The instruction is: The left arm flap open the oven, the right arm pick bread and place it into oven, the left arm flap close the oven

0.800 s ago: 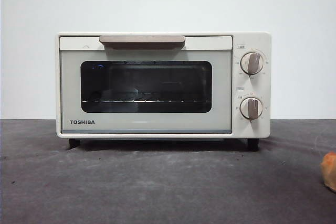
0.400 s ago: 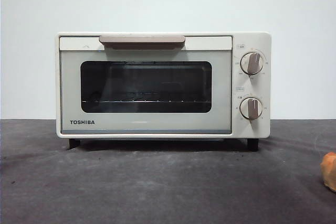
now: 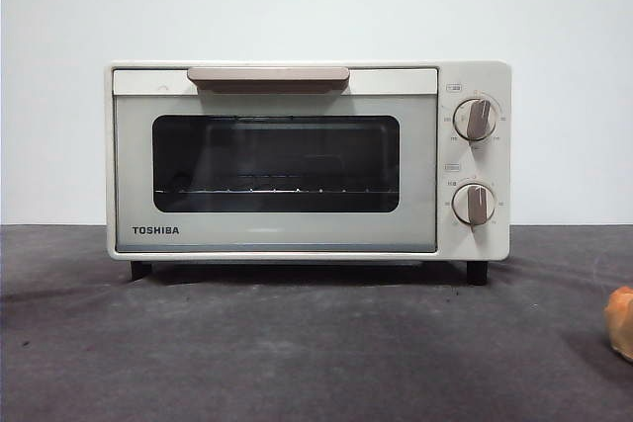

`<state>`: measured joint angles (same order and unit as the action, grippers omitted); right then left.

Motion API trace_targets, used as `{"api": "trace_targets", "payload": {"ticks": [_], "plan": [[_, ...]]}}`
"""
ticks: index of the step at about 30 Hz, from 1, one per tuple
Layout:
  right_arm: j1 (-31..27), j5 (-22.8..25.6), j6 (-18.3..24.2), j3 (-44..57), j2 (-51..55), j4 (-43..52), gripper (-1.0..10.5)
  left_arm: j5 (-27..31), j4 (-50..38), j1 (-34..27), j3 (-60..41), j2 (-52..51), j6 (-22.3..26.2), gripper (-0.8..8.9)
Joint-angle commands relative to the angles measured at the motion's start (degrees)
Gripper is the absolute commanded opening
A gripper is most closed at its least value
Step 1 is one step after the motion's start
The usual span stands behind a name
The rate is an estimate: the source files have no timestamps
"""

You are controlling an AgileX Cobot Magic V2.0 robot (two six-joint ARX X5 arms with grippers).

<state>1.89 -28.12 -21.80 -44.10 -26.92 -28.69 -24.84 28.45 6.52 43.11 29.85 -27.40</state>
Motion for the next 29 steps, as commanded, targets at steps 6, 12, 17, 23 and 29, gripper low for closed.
{"api": "trace_targets", "payload": {"ticks": [6, 12, 17, 23, 29], "plan": [[2.21, -5.11, 12.76, -7.39, -5.62, -10.34, 0.1, -7.28, 5.14, 1.77, 8.83, 8.70, 14.93, 0.18], [3.67, -4.96, 19.23, -8.07, -6.45, -14.14, 0.1, -8.17, 5.42, 4.26, 9.42, 12.02, 24.17, 0.21], [3.93, -4.92, 19.65, -8.07, -6.45, -14.16, 0.1, -8.20, 4.70, 5.51, 9.42, 13.00, 25.31, 0.33], [3.93, -4.87, 18.95, -8.07, -6.45, -14.14, 3.2, -8.17, 3.17, 6.27, 9.42, 13.40, 25.88, 3.22], [3.98, -4.94, 15.56, -8.07, -6.69, -14.27, 5.2, -8.17, 3.15, 6.29, 9.42, 13.53, 25.86, 5.67]]}}
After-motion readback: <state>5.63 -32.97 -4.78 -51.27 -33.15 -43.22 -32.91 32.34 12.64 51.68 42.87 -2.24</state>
